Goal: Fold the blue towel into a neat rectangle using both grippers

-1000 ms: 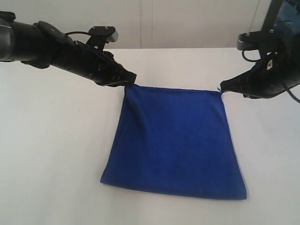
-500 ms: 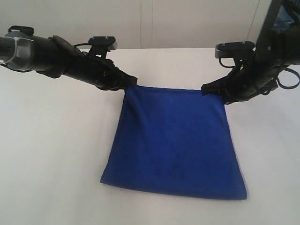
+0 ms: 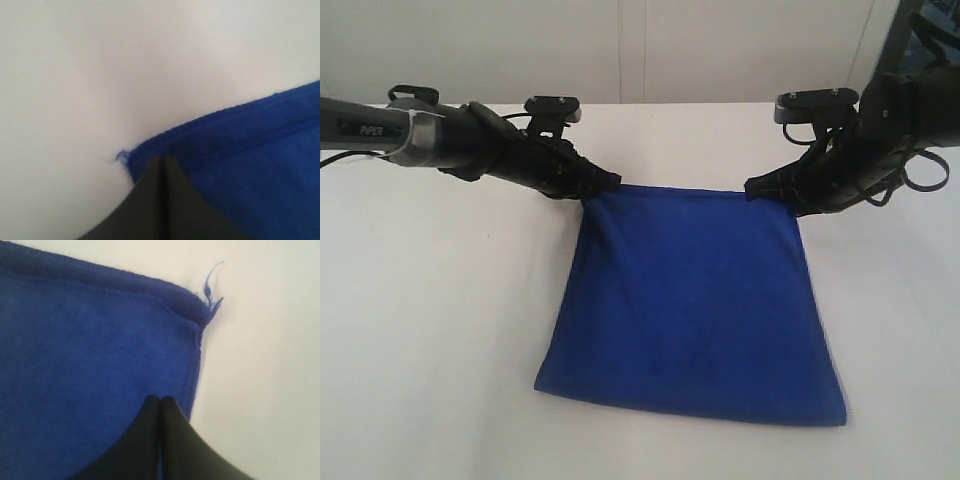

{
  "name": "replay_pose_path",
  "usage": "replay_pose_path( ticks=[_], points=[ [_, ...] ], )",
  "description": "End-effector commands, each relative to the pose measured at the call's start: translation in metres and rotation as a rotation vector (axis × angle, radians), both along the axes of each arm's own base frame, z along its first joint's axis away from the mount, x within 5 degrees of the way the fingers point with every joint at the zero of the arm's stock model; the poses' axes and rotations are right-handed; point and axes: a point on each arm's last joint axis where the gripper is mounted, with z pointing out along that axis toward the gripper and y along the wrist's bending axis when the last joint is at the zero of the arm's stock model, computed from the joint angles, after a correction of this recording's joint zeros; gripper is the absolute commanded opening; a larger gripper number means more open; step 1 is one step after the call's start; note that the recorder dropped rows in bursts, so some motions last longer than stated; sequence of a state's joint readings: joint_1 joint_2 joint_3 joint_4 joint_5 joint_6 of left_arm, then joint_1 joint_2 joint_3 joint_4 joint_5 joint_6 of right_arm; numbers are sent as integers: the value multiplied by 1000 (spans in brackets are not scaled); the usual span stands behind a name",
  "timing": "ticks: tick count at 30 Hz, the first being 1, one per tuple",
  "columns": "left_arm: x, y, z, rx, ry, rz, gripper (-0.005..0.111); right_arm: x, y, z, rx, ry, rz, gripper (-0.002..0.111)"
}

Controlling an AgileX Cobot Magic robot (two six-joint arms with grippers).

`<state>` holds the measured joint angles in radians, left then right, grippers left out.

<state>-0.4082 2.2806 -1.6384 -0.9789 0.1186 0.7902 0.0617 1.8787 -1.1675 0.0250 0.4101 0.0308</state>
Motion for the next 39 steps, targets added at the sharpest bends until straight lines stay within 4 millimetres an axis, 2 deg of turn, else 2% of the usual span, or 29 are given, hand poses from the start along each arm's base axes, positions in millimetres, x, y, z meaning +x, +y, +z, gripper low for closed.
replay_pose_path(
  ticks=[1,2,4,6,9,11,13,14,18,22,23,25,29,34,39],
  points=[
    [-1,-5,32,-19,-58,-77,0,1,0,1,-6,6,12,0],
    [-4,-5,52,-6,-122,-117,0,0,0,1,-17,12,31,0],
    [-8,-1,77,-25,-153,-136,0,0,0,1,-17,15,31,0],
    [-10,3,84,-44,-136,-148,0,1,0,3,-13,25,25,0],
    [-9,19,73,-27,-68,-124,0,13,0,12,-13,64,26,0],
    [-10,36,57,-31,3,-56,0,28,-2,17,-14,64,19,0],
    [-18,44,41,-20,69,-48,0,43,-6,12,-13,67,8,0],
    [-25,47,32,-9,101,-49,0,51,-6,1,-12,83,8,0],
    [-39,47,31,-15,146,-68,0,64,-6,-26,-16,69,8,0],
    [-52,48,42,-31,169,-105,0,66,-6,-40,-17,84,8,0],
    [-62,47,46,-48,206,-115,0,66,-6,-45,-17,94,8,0],
    [-80,39,47,-41,224,-144,0,66,-6,-48,-17,100,8,0],
    [-97,23,41,-12,221,-167,0,66,-6,-48,-17,100,8,0],
    [-104,8,39,1,196,-158,0,65,-6,-48,-18,113,8,0],
    [-101,8,38,15,158,-117,0,64,-6,-48,-18,125,8,0]
  ],
)
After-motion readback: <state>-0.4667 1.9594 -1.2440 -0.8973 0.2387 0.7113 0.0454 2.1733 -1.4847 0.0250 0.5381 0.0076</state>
